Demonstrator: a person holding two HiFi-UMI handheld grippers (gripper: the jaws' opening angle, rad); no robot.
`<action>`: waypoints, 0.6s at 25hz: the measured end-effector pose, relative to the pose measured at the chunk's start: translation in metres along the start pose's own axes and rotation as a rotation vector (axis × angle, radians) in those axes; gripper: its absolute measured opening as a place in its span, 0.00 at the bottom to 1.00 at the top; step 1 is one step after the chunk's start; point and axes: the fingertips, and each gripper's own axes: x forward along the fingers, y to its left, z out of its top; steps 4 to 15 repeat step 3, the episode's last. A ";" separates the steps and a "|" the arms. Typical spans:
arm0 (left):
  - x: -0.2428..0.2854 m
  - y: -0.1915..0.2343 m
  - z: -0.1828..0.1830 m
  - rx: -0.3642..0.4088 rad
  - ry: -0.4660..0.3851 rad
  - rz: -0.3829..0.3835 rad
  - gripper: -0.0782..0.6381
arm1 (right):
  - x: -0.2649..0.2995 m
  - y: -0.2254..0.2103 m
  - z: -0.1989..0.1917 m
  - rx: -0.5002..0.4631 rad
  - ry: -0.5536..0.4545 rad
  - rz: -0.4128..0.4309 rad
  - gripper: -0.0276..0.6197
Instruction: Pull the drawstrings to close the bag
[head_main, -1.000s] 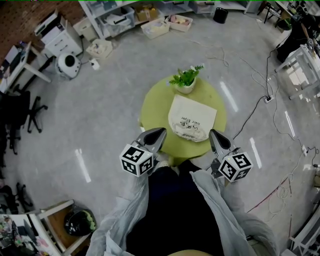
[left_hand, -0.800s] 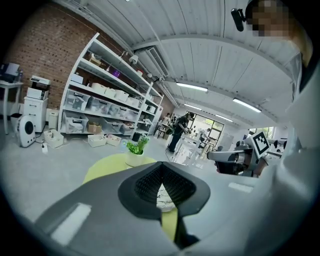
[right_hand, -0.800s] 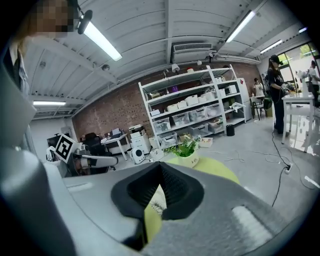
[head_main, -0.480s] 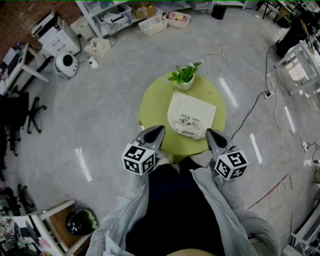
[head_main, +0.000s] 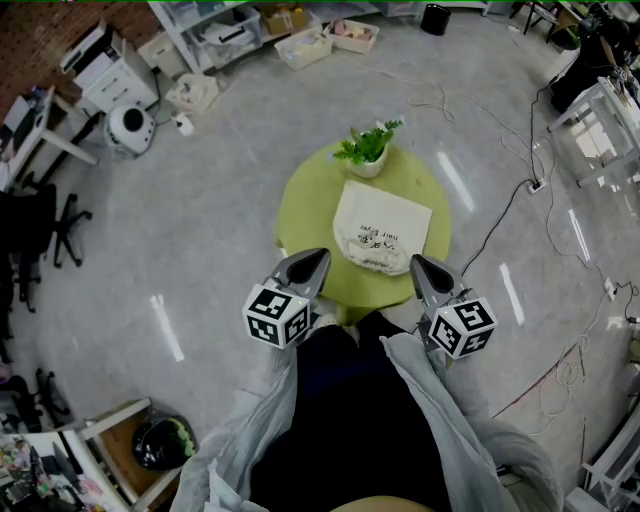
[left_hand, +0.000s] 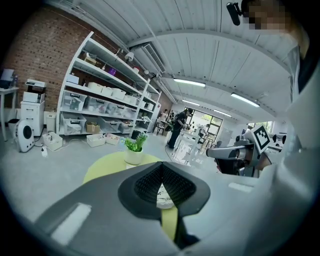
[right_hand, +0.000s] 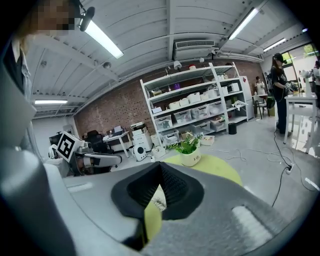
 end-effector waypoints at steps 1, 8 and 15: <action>0.000 0.000 0.000 0.000 0.000 -0.001 0.13 | 0.000 0.000 0.000 0.000 0.001 0.000 0.05; 0.001 -0.001 0.000 -0.001 0.000 -0.002 0.13 | 0.000 -0.001 -0.001 0.002 0.003 0.000 0.05; 0.001 -0.001 0.000 -0.001 0.000 -0.002 0.13 | 0.000 -0.001 -0.001 0.002 0.003 0.000 0.05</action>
